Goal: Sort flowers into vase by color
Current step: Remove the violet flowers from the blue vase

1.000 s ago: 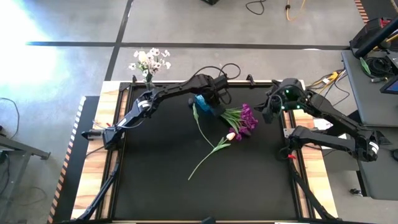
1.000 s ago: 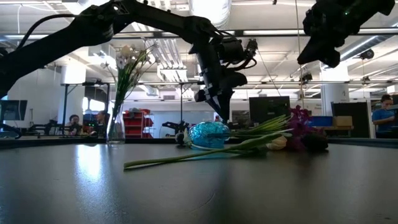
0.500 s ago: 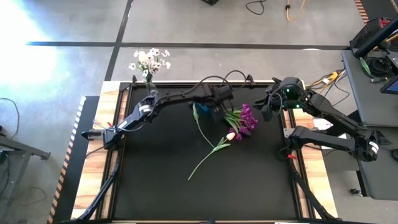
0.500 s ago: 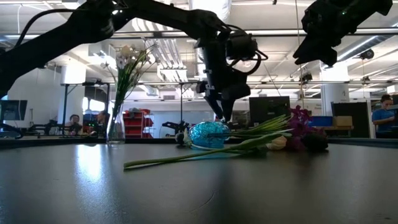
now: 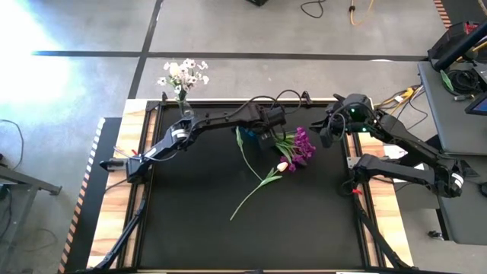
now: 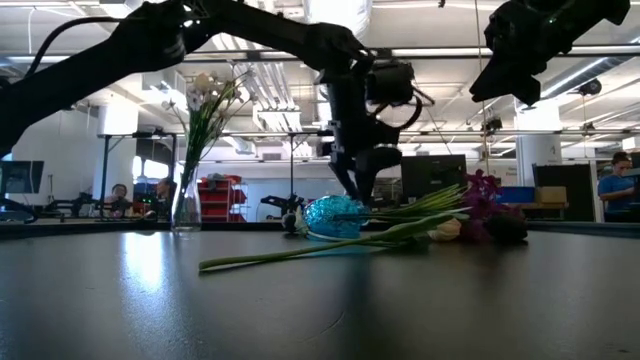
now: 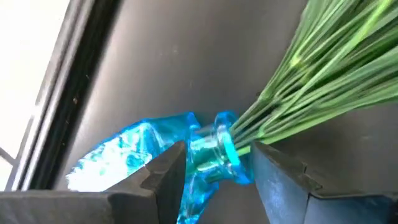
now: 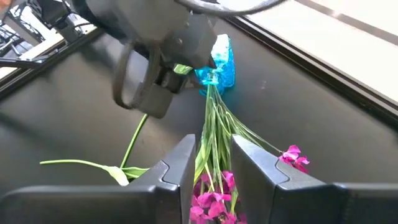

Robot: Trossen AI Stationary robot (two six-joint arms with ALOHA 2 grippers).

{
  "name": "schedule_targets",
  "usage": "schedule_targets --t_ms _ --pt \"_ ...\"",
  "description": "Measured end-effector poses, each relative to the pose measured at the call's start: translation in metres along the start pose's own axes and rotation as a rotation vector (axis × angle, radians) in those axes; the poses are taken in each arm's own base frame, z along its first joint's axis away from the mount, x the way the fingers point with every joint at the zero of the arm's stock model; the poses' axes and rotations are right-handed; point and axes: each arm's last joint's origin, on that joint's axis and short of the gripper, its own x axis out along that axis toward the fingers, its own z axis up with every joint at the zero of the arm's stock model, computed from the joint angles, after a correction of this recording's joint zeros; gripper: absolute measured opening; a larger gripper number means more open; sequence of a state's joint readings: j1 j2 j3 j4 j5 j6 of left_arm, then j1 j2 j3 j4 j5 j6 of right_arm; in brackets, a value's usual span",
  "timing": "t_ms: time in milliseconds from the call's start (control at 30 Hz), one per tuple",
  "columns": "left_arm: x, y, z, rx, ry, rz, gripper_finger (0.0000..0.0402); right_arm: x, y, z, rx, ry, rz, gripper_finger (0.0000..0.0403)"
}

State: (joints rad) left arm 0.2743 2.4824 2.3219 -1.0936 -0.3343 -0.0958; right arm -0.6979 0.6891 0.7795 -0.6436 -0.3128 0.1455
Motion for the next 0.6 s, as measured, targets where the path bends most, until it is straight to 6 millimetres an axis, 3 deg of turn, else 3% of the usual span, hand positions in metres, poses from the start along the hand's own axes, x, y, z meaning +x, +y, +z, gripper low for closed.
schedule_targets --t_ms 200,333,467,600 --pt "0.019 -0.004 -0.005 0.027 0.044 0.077 0.0163 0.0 0.0 0.001 -0.002 -0.006 0.0 0.0083" --pt "0.016 -0.001 -0.004 0.007 0.045 0.094 0.0149 0.0 0.0 0.001 -0.002 -0.006 0.0 0.0082" --pt "0.013 0.005 0.0 -0.009 0.028 0.1 0.0102 0.0 0.0 0.001 -0.002 -0.006 0.0 0.0081" --pt "0.011 0.011 0.0 0.008 0.032 0.091 0.0023 0.0 0.0 0.001 -0.007 -0.005 0.001 0.0072"
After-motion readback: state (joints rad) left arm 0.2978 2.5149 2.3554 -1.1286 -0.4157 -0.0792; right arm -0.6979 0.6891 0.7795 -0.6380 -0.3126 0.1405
